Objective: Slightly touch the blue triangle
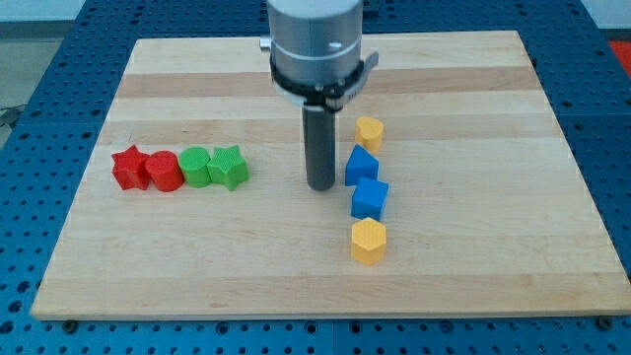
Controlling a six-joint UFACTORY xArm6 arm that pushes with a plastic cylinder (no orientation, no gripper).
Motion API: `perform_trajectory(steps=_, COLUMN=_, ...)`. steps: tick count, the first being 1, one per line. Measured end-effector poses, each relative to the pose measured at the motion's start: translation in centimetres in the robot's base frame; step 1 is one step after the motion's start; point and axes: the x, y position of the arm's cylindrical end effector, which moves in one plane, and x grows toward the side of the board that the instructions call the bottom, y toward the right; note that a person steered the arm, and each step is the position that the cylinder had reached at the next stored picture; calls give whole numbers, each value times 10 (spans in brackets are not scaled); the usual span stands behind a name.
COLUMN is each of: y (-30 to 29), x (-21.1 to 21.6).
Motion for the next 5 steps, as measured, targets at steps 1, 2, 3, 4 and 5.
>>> perform_trajectory(steps=1, y=0, x=-4)
perform_trajectory(steps=2, y=-1, x=-45)
perform_trajectory(steps=3, y=-1, x=-66)
perform_trajectory(steps=4, y=4, x=-52)
perform_trajectory(steps=5, y=7, x=-32)
